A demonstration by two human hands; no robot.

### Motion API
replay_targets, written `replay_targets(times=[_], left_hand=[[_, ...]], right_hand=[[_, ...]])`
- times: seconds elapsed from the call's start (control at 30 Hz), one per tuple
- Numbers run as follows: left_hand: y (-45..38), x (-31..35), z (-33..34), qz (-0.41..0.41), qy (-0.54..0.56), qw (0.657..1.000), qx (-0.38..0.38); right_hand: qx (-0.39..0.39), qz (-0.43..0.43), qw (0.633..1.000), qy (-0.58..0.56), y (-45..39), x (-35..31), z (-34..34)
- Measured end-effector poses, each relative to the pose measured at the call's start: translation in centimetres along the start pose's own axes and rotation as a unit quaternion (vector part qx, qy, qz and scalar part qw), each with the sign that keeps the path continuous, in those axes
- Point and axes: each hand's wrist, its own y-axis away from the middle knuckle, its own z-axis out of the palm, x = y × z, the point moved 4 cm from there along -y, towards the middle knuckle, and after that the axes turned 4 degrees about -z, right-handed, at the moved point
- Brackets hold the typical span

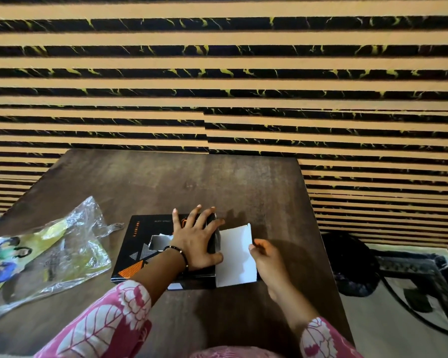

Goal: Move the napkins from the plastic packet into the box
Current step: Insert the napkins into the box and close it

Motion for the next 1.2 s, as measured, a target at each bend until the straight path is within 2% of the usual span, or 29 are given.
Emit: replay_targets(times=[0.37,0.6,0.77,0.97,1.13,1.2], left_hand=[[-0.1,-0.2,-0.1,0.0,0.011,1.0,0.011],[0.3,-0.5,-0.4,-0.008,0.092,0.995,0.041],[0.4,-0.5,-0.7,-0.007,0.109,0.993,0.039],[0.2,-0.6,-0.5,-0.007,0.118,0.992,0.047],[0.4,-0.6,-0.7,-0.006,0.127,0.991,0.046],[0.3,-0.6,-0.8,-0.01,0.142,0.988,0.051]], right_hand=[[-0.059,-0.087,0.994,-0.024,1.4,-1.4,2.9],[-0.098,-0.161,0.982,0.012,2.6,-2.4,6.1],[-0.068,-0.143,0.987,-0.01,2.0,-2.3,5.3],[-0.096,-0.154,0.983,0.02,2.1,-2.5,6.5],[-0.082,-0.135,0.987,0.01,2.0,-2.6,6.4],[-0.093,-0.149,0.983,0.045,2.3,-2.8,6.6]])
